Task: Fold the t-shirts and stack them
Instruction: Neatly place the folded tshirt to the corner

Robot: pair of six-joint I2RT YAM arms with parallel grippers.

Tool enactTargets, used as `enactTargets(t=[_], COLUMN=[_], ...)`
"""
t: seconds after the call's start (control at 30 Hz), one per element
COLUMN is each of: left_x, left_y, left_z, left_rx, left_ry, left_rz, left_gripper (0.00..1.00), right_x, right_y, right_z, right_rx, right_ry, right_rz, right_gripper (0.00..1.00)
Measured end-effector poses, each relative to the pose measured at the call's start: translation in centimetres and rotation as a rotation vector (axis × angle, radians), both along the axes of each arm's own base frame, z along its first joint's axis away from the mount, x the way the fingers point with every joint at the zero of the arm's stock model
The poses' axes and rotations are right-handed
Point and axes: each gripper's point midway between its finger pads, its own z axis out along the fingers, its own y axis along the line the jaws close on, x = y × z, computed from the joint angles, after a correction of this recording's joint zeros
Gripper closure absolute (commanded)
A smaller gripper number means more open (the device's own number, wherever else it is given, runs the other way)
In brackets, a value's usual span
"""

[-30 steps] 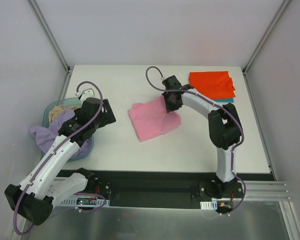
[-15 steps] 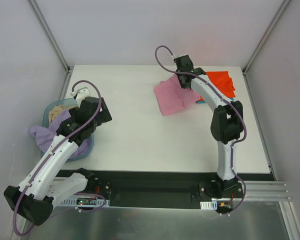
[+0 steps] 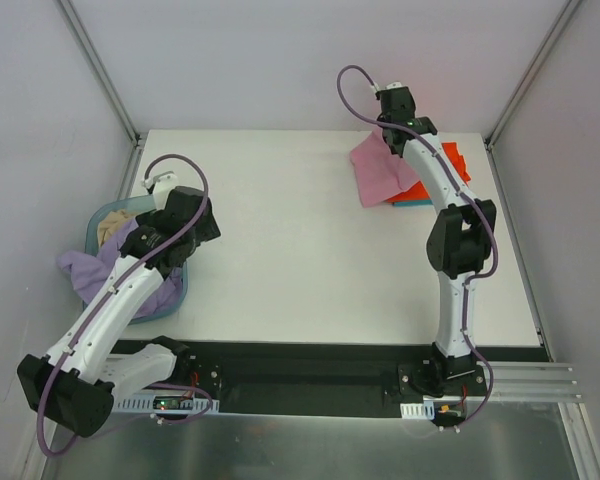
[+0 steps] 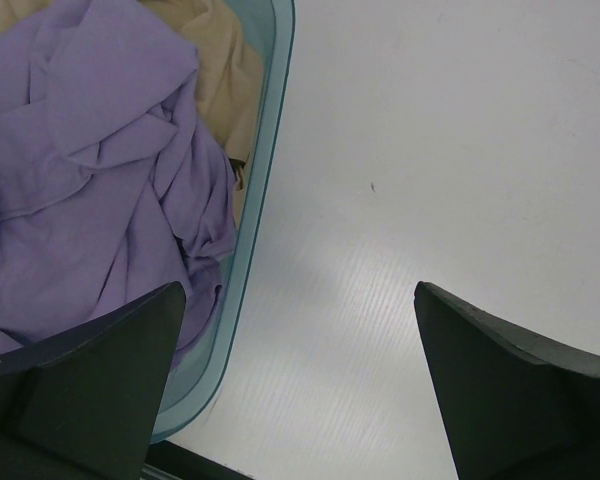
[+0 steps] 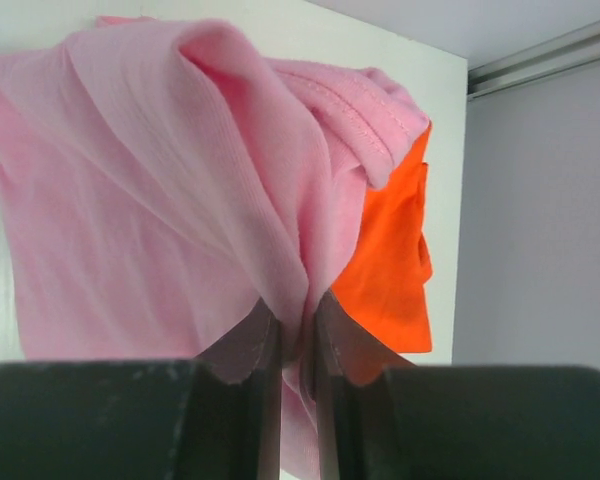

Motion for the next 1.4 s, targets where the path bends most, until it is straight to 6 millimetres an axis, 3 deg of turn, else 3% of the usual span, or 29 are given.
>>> enactTargets(t=[0.47,0.9,1.4], left_x=[1.0,1.0,1.0], left_y=[0.3,0.3,0.3], left_z=[-0.9,-0.9,-0.9], left_rx=[0.025,0.025,0.025], left_ry=[0.053,0.053,0.053], left_rz=[0.012,0.012,0.012], left_gripper=[0.01,0.01,0.01], right_x=[-0.2,-1.7,-1.6], right_y=[-2.0,-2.7,-4.1], right_z=[2.4,9.8,8.1], right_rx=[-0.057,0.011,0.112], right_ry=[-0.037,-0.175,-0.140], right_rz=[-0.056,-0.068,-0.102], right_gripper=[0.99,0.98,0.98])
